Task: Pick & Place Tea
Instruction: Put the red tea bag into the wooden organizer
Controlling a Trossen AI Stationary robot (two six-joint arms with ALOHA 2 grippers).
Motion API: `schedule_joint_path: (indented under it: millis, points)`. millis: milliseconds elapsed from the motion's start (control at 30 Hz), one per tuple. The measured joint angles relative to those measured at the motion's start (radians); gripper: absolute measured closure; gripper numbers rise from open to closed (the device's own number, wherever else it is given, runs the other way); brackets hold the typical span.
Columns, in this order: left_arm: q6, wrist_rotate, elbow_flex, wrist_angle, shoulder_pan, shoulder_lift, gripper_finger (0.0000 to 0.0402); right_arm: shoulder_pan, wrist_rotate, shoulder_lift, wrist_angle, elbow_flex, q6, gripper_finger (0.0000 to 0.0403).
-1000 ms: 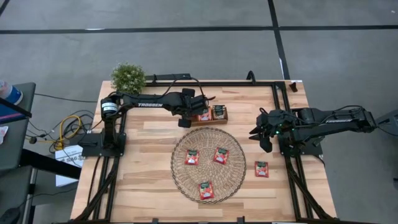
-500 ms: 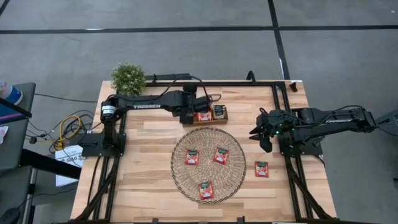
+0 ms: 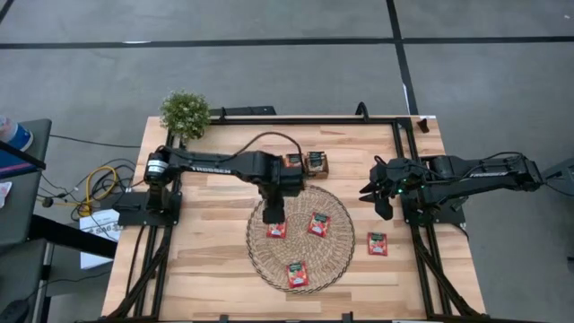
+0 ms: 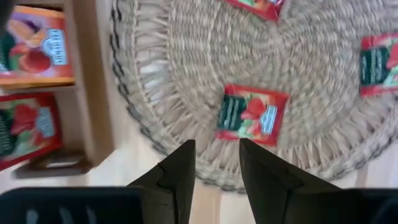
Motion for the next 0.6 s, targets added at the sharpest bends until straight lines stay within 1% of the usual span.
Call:
schedule_joint_path:
  millis: [167,467,600]
  points:
    - [-0.055,0.0,-0.078,0.064,-0.021,0.017,0.0284,0.0,0.0,0.0,0.0,0.0,-0.008,0.029]
    - [-0.054,0.0,-0.211,0.239,-0.061,0.018,0.0284,0.0,0.0,0.0,0.0,0.0,-0.009,0.029]
    - [-0.023,-0.003,-0.278,0.318,-0.07,0.019,0.0284,0.0,0.0,0.0,0.0,0.0,-0.008,0.029]
